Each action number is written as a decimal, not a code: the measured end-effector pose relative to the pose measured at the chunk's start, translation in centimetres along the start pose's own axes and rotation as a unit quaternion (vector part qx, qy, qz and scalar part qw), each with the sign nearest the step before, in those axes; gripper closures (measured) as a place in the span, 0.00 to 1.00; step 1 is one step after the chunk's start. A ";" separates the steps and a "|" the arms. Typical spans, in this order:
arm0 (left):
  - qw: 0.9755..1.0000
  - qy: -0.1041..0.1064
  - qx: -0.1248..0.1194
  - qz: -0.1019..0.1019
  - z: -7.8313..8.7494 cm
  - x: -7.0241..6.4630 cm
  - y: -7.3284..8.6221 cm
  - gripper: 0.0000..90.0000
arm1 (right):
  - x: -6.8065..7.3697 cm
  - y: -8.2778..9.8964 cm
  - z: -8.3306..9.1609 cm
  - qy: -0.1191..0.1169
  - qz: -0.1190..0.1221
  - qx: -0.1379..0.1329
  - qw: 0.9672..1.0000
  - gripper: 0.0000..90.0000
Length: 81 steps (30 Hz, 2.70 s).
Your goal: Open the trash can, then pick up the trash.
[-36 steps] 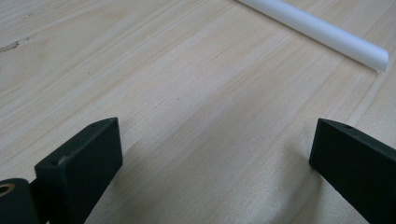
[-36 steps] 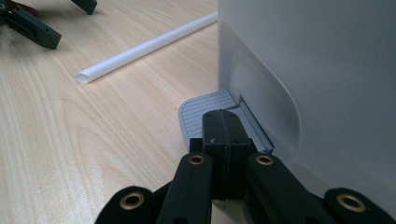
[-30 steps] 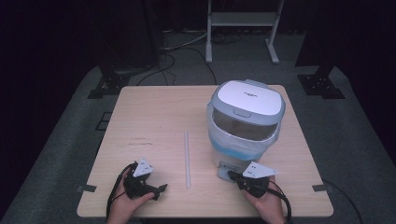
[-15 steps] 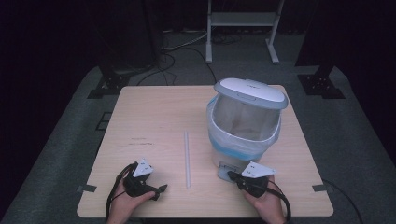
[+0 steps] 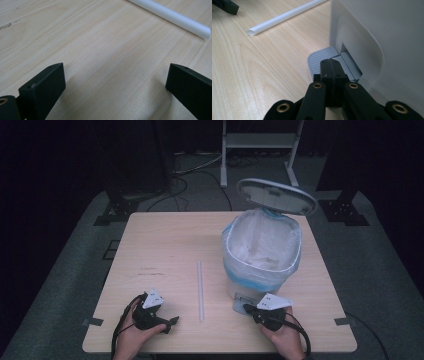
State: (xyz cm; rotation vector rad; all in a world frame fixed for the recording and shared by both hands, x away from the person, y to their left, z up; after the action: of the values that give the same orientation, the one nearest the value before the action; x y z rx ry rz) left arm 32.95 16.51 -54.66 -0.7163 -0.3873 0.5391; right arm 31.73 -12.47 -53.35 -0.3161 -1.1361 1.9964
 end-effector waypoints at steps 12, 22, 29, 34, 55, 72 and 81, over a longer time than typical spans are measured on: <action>1.000 0.002 0.000 -0.001 0.0 0.0 0.0 0.02 | 0.0 0.0 0.0 0.006 -0.001 0.001 1.000 1.00; 1.000 0.009 -0.023 0.003 0.2 -0.5 -1.4 0.02 | 0.0 0.0 0.0 0.006 -0.001 0.001 1.000 1.00; 0.999 0.012 -0.033 0.002 -0.1 -0.7 -3.4 0.02 | 0.0 0.0 0.0 0.004 -0.004 0.001 1.000 1.00; 0.999 0.017 -0.040 0.000 -0.4 -1.1 -4.5 0.02 | 0.0 0.0 0.0 0.008 0.004 0.000 1.000 1.00; 0.998 0.030 -0.051 0.016 -3.0 -1.7 -7.3 0.02 | 0.0 0.0 0.0 0.003 -0.004 0.002 1.000 1.00; 1.000 0.009 -0.004 0.009 -6.2 -1.8 -7.2 0.02 | 0.0 0.0 0.0 0.002 -0.004 0.001 1.000 1.00; 1.000 -0.001 0.010 0.005 -6.4 -1.6 -6.7 0.02 | 0.0 0.0 0.0 0.001 -0.006 0.001 1.000 1.00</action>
State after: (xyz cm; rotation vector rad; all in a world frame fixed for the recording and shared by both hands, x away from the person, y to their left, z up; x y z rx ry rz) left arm 37.14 8.05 -54.64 -0.6988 -0.3795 0.5514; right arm 31.74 -12.48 -53.35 -0.3092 -1.1324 1.9860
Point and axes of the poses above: each handheld gripper's, and its own axes: z roughly backward along the jaws, y roughly out of its underside, x roughly to its left, the point moved 9 cm from there along -z, roughly forward along the jaws, and after that the axes turned 11 degrees about -z, right-handed, at the moved point
